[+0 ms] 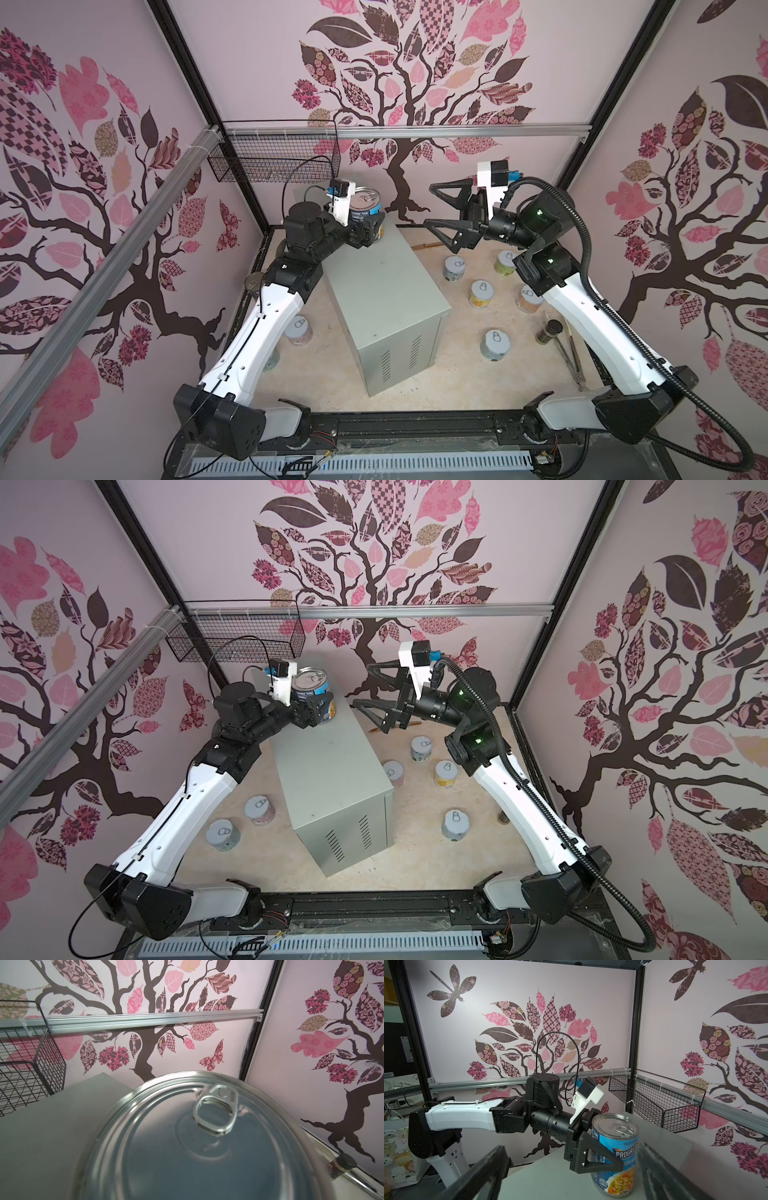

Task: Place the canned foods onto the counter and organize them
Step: 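Move the blue can with the left gripper along the cabinet top toward the wire basket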

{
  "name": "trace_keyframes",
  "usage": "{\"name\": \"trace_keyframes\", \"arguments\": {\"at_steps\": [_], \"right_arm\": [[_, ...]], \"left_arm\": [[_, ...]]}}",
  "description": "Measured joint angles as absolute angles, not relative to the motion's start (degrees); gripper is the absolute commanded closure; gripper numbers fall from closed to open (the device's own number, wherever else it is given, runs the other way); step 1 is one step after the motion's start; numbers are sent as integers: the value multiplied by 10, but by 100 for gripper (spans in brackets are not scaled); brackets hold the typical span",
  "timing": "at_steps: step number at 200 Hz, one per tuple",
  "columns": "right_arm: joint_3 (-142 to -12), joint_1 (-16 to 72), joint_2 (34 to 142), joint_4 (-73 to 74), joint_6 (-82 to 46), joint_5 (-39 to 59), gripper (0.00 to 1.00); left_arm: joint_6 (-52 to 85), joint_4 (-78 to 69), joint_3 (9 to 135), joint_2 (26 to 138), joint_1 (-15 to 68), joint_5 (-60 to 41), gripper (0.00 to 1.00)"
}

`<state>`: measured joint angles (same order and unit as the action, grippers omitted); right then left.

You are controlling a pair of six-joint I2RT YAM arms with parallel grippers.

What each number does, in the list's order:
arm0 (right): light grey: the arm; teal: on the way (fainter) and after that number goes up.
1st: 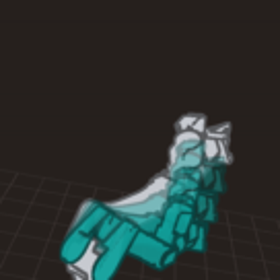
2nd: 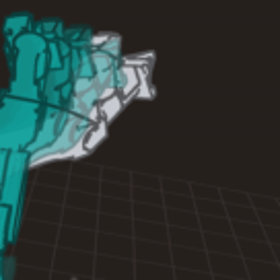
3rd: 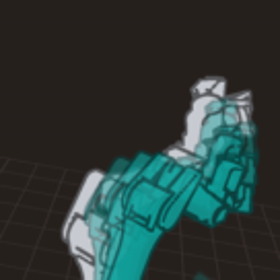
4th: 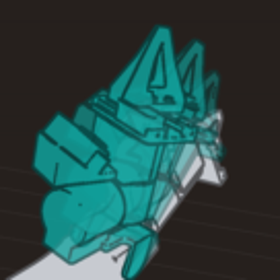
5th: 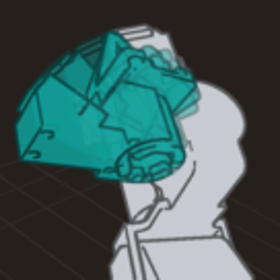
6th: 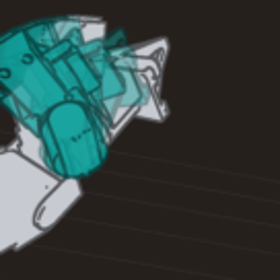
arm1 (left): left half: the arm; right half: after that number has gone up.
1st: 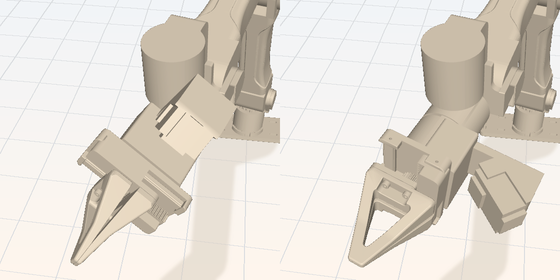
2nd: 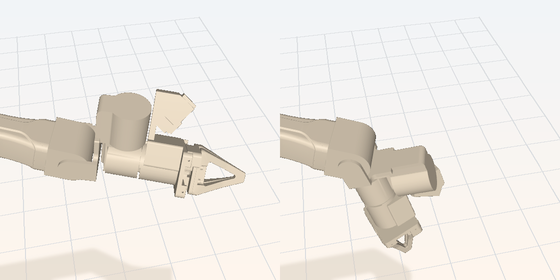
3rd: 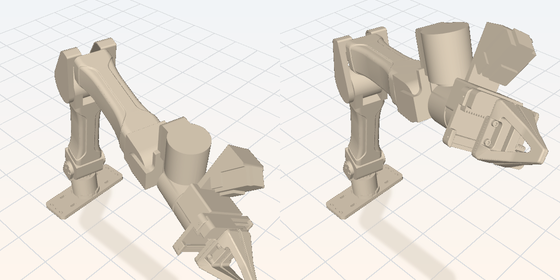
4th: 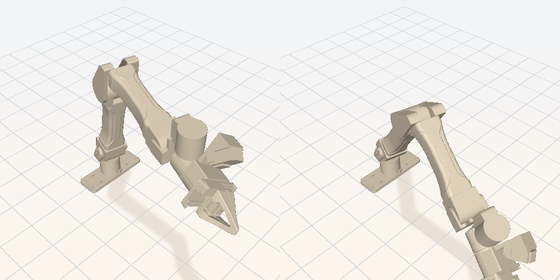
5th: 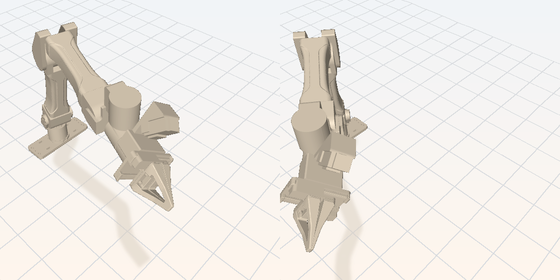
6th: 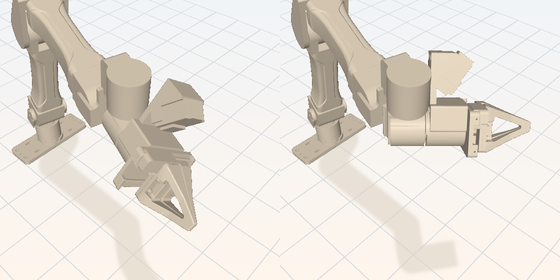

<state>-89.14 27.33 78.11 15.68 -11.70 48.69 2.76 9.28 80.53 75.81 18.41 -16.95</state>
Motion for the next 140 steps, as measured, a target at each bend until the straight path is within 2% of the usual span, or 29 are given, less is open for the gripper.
{"name": "trace_keyframes", "arguments": {"at_steps": [39,89,140], "right_arm": [[-891,273,781,157,-116,487,0],[-891,273,781,159,-117,486,0],[-891,273,797,168,-119,484,0]], "left_arm": [[29,92,805,758,184,-164,33],[25,97,806,758,182,-131,34],[29,124,854,794,139,-122,36]]}}
